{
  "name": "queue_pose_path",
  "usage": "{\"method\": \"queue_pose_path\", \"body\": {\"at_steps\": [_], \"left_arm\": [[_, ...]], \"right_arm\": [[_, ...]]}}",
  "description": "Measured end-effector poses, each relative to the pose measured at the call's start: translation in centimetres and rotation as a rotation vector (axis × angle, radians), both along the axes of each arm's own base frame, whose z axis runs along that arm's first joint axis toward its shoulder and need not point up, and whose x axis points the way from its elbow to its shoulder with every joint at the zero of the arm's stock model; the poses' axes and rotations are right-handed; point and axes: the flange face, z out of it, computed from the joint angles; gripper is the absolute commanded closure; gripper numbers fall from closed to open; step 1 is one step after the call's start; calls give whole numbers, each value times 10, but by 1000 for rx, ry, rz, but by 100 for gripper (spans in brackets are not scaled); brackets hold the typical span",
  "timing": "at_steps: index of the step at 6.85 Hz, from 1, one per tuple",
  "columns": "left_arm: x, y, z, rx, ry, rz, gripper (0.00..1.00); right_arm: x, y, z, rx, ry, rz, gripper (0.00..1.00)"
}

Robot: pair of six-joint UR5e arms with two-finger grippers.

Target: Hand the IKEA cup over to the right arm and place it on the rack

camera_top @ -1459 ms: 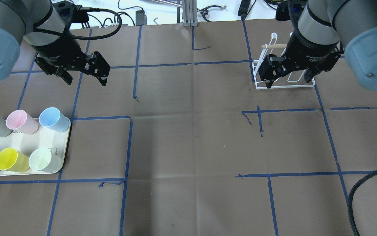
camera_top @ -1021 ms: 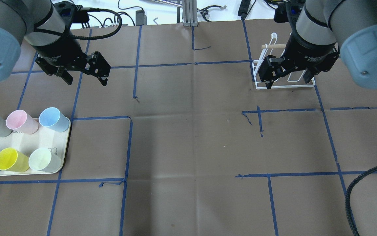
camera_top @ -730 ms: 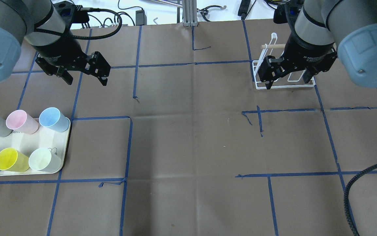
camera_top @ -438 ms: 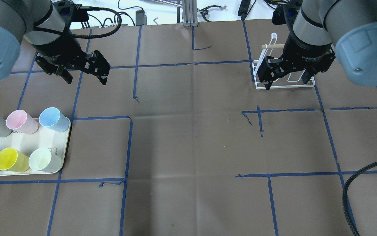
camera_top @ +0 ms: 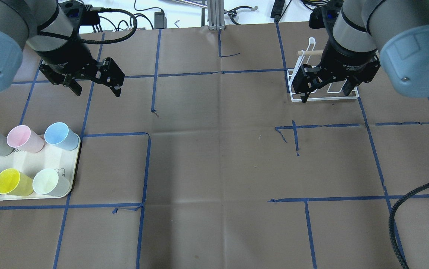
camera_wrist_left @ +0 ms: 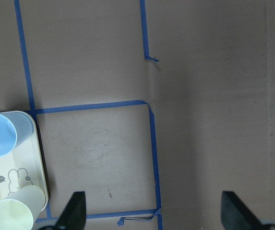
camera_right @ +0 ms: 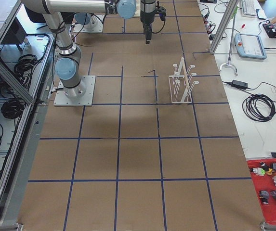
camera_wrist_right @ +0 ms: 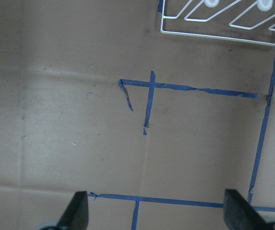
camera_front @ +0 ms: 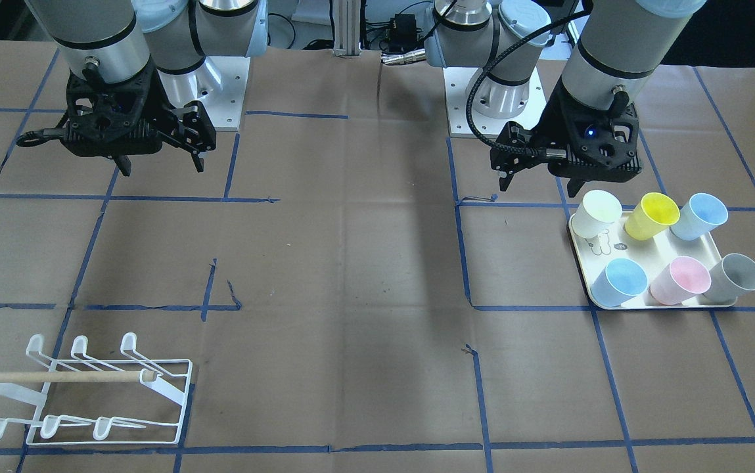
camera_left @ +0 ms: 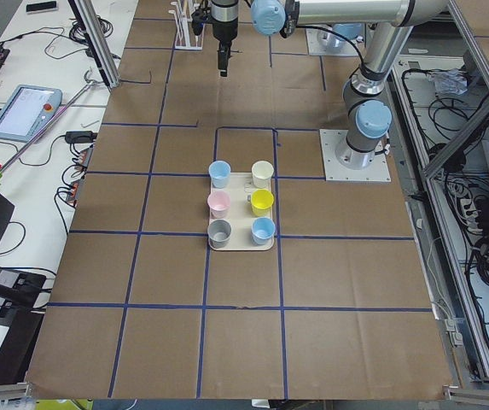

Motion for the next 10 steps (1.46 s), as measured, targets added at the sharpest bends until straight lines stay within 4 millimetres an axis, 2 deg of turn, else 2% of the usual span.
{"method": "queue_pose_path", "body": {"at_steps": [1,4,5,6,8,10], "left_arm": [[23,-5,-1,-4,0,37,1],[129,-16,-10,1,-4,96,1],[150,-19,-14,4,-6,90,1],[161,-26,-23,6,-9,71,1],[170,-38,-53,18,-8,33,1],[185,-41,-101,33,-1,-6,1]], "right_arm": [[0,-1,-2,3,-1,0,0],[0,-6,-8,15,-4,-1,0],[0,-6,-8,16,-5,-1,0],[0,-6,-8,14,-5,-1,0],[0,-7,-7,6,-6,-1,0],[1,-7,-8,4,-7,-1,0]]}}
